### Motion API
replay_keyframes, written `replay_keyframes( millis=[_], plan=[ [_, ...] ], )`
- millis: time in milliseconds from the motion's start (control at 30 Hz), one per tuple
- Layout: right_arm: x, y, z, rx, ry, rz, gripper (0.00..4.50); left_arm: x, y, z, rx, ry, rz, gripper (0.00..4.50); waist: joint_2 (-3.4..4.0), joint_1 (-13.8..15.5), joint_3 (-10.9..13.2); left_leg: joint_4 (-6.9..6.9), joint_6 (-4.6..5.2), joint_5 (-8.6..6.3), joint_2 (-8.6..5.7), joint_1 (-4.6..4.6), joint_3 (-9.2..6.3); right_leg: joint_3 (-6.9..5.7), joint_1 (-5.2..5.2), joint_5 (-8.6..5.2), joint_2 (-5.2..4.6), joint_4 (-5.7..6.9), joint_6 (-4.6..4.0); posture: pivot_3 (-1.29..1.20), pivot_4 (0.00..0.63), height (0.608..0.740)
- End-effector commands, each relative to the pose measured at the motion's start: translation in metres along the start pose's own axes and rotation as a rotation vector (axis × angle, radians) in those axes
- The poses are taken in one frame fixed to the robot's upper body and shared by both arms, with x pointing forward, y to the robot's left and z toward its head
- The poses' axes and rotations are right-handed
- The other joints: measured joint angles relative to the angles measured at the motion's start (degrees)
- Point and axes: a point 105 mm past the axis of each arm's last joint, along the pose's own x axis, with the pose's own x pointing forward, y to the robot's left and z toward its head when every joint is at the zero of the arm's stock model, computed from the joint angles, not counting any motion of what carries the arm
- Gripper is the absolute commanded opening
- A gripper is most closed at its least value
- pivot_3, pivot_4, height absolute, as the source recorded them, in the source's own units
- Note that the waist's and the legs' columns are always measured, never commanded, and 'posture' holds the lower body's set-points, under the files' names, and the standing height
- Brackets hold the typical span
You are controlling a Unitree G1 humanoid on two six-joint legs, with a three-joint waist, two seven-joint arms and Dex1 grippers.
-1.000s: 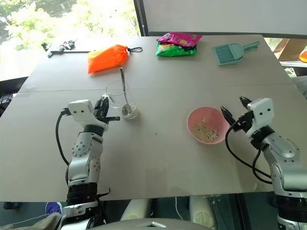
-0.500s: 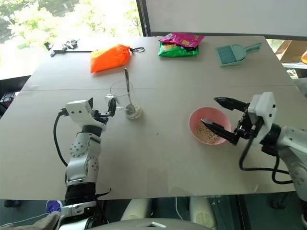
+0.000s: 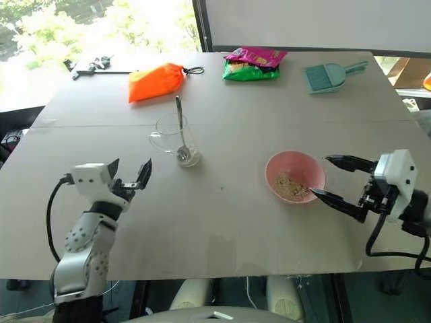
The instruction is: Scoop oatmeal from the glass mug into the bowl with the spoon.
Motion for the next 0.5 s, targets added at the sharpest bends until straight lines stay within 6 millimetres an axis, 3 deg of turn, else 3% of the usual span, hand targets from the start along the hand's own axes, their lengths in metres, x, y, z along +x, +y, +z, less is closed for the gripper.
replay_keyframes(
  millis=[33,167,267,333,500],
  plan=[
    [-0.033,-0.013,-0.027,-0.009,0.119,-0.129,3.91,-0.031,-0.007,0.017,-0.013,0.015,-0.159,4.45,0.00,0.15,0.00,-0.02,0.02,-0.01,0.03,0.02,0.01,0.00,0.02,-0.01,0.01,-0.03,-0.01,0.00,0.150,0.740],
    [-0.060,-0.014,-0.059,0.055,0.224,-0.193,3.91,-0.052,-0.005,0.017,-0.007,0.089,-0.249,4.45,0.04,0.55,0.03,-0.42,0.05,-0.04,0.06,0.71,0.16,0.11,0.63,-0.03,0.01,-0.29,-0.03,0.00,0.150,0.740],
    [-0.073,-0.015,-0.072,0.083,0.264,-0.247,3.91,-0.062,-0.004,0.021,-0.007,0.125,-0.308,4.45,0.09,0.63,0.04,-0.82,0.05,-0.04,0.13,1.18,0.16,0.09,1.14,-0.02,0.09,-0.79,-0.04,0.00,0.150,0.740],
    [-0.072,-0.015,-0.071,0.087,0.266,-0.257,3.91,-0.066,-0.001,0.021,0.001,0.159,-0.316,4.45,0.07,0.59,0.05,-0.94,0.05,-0.05,0.15,1.67,0.21,0.13,1.62,-0.03,0.08,-0.93,-0.06,0.00,0.150,0.740],
    [-0.061,-0.020,-0.064,0.077,0.258,-0.250,3.91,-0.068,0.002,0.021,0.000,0.194,-0.332,4.45,0.08,0.59,0.05,-1.00,0.05,-0.06,0.17,1.72,0.33,0.26,1.63,-0.03,0.08,-1.00,-0.06,0.00,0.150,0.740]
  ],
)
